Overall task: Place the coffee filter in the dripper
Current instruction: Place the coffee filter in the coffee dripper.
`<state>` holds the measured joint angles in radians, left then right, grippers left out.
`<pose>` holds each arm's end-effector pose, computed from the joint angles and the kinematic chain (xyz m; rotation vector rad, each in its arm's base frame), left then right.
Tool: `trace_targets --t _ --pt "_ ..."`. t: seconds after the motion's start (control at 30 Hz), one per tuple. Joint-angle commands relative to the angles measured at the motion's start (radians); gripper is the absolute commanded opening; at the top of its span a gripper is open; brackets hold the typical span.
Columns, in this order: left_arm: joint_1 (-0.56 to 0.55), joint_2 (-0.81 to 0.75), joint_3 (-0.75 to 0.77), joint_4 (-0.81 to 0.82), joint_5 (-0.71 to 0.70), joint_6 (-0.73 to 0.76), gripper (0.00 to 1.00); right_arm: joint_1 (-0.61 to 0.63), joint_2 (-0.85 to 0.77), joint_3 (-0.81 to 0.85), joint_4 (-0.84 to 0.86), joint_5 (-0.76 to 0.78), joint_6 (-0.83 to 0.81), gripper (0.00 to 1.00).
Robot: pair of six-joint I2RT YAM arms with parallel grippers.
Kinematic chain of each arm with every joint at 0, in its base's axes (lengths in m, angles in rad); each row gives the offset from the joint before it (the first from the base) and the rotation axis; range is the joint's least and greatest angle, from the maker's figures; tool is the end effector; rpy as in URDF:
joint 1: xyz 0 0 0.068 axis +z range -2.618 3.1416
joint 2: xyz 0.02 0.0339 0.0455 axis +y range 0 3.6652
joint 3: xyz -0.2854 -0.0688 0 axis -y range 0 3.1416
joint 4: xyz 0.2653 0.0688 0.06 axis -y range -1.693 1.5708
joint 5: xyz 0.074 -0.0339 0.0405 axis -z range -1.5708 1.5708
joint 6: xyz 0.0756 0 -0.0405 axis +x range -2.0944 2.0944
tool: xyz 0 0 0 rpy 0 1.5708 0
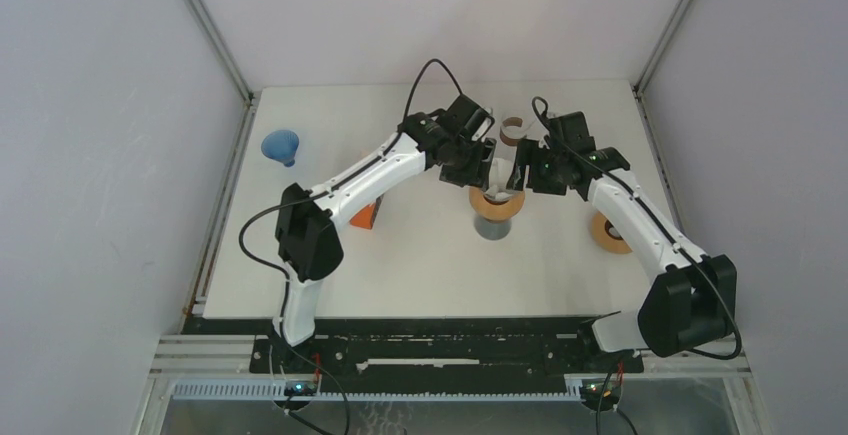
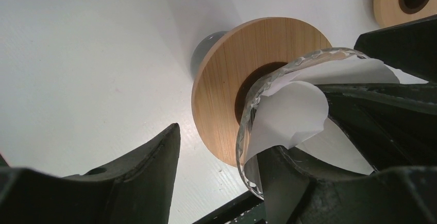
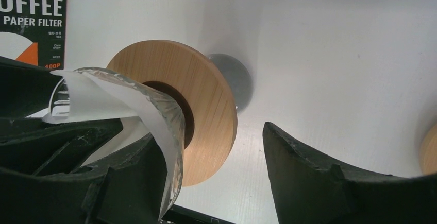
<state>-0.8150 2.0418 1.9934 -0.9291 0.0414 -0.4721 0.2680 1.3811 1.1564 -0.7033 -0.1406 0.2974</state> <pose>0.3413 -0.3667 0.2909 0.4672 2.6001 -0.5283 0.3129 0.0969 0.2740 -0.0221 2.5331 0.4065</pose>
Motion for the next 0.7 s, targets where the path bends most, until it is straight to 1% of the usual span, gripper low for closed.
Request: trace_targets --t 0.0,0.4,0.67 --pt "0.011 -0.070 -0.012 0.006 0.005 0.009 0.60 -0.007 -0.047 0.027 0.011 -0.014 -0.004 0.73" --pt "0.019 -0.127 0.001 0.027 0.047 0.000 0.68 -0.007 -0.098 0.028 0.016 -0.039 -0.002 0.79" --pt "0.019 -0.134 -0.003 0.044 0.096 -0.013 0.71 0.000 -0.091 0.028 0.000 -0.038 -0.003 0.80"
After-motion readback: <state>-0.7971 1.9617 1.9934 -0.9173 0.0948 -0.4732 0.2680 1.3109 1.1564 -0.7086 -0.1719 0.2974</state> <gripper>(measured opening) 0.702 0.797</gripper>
